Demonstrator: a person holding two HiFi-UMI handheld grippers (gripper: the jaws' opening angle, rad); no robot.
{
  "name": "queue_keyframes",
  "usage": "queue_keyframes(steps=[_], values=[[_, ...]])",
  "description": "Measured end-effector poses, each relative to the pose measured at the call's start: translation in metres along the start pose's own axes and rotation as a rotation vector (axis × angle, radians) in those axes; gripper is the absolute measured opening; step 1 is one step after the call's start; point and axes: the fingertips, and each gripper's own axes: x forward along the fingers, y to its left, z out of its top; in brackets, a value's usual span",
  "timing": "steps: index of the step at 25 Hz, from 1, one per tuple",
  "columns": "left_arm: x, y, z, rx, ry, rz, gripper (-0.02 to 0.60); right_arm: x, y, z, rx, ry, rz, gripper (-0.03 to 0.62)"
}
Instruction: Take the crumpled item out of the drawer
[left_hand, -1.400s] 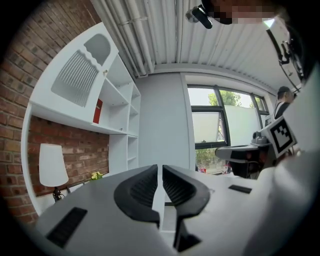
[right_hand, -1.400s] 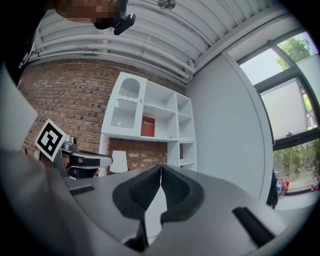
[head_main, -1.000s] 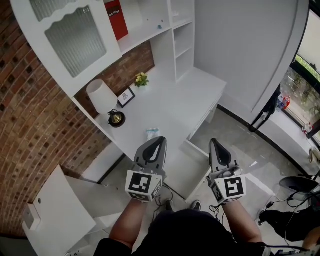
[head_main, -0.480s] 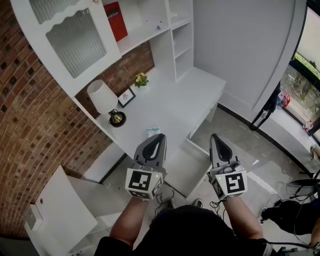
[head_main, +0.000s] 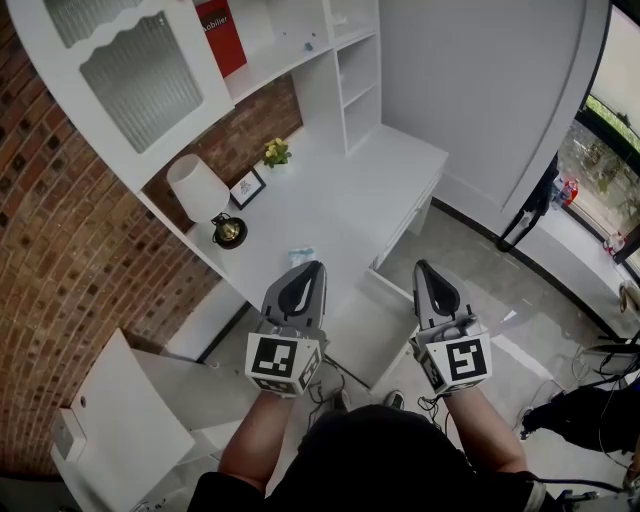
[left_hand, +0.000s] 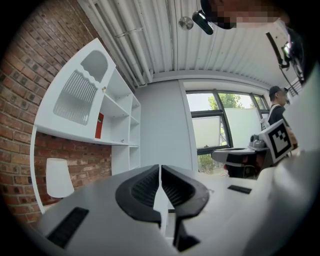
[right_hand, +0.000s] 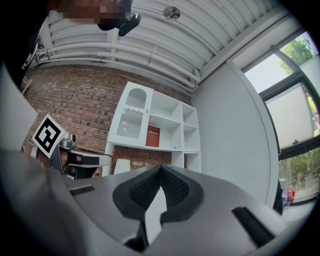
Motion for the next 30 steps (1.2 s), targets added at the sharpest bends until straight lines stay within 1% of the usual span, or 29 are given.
queue_keyframes(steps=[15, 30], values=[[-0.0030, -0.0012, -0.0100, -0.016, 0.018, 0.010, 0.020, -0.0046, 0.0063, -0.0054, 0.004, 0.010, 0.011, 0.000], [-0.0076, 0.0028, -0.0105, -0.021, 0.007, 0.017, 0.020, -0.0071, 0.0067, -0.0074, 0.017, 0.017, -0.004, 0.000]])
